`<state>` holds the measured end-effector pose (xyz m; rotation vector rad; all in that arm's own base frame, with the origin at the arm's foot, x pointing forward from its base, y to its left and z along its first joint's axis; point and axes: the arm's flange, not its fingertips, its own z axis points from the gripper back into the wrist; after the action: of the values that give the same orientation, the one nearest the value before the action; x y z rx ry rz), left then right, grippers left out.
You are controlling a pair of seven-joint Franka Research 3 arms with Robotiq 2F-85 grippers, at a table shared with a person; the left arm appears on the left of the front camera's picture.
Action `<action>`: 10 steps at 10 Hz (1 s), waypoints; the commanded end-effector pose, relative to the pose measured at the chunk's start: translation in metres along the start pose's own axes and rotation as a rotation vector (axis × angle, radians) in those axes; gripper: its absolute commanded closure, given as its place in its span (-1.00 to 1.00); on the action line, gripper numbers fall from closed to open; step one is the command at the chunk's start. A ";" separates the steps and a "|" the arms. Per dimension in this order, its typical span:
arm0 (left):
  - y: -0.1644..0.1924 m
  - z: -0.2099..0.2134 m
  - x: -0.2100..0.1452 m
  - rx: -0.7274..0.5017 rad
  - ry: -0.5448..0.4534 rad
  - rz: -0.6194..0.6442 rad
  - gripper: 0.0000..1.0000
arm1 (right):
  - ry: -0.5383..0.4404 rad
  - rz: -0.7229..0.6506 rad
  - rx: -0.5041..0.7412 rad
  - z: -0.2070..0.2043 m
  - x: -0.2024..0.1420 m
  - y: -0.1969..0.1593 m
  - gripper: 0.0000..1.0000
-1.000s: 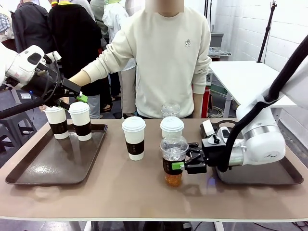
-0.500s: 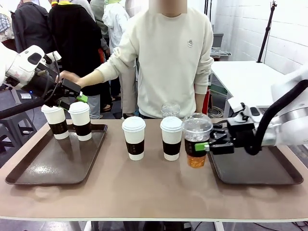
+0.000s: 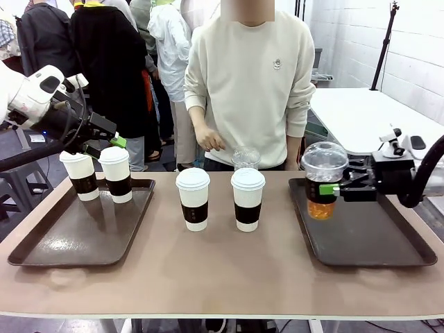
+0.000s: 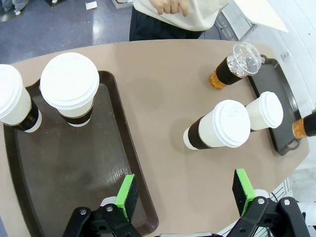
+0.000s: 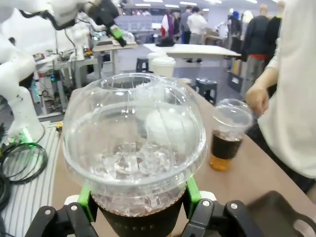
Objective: Distribute the coffee onto the tray.
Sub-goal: Pick up one iced Americano and place it on the right Handle tray.
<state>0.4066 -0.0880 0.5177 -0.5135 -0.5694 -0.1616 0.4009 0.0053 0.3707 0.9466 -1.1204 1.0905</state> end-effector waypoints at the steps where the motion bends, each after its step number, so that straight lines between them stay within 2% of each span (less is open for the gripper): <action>1: 0.001 -0.001 0.000 -0.014 0.003 0.006 -1.00 | -0.001 -0.023 -0.019 0.013 0.001 -0.032 -0.59; 2: 0.001 -0.001 0.000 -0.014 0.003 0.006 -1.00 | 0.006 -0.024 -0.052 0.019 0.001 -0.042 -0.59; 4: 0.001 -0.001 0.000 -0.014 0.003 0.006 -1.00 | 0.004 -0.013 -0.049 0.019 -0.005 -0.028 -0.59; 10: 0.001 -0.001 0.000 -0.014 0.003 0.006 -1.00 | 0.006 -0.026 -0.048 0.019 -0.012 -0.032 -0.59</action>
<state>0.4067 -0.0879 0.5176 -0.5134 -0.5691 -0.1610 0.4275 -0.0216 0.3605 0.9179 -1.1209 1.0387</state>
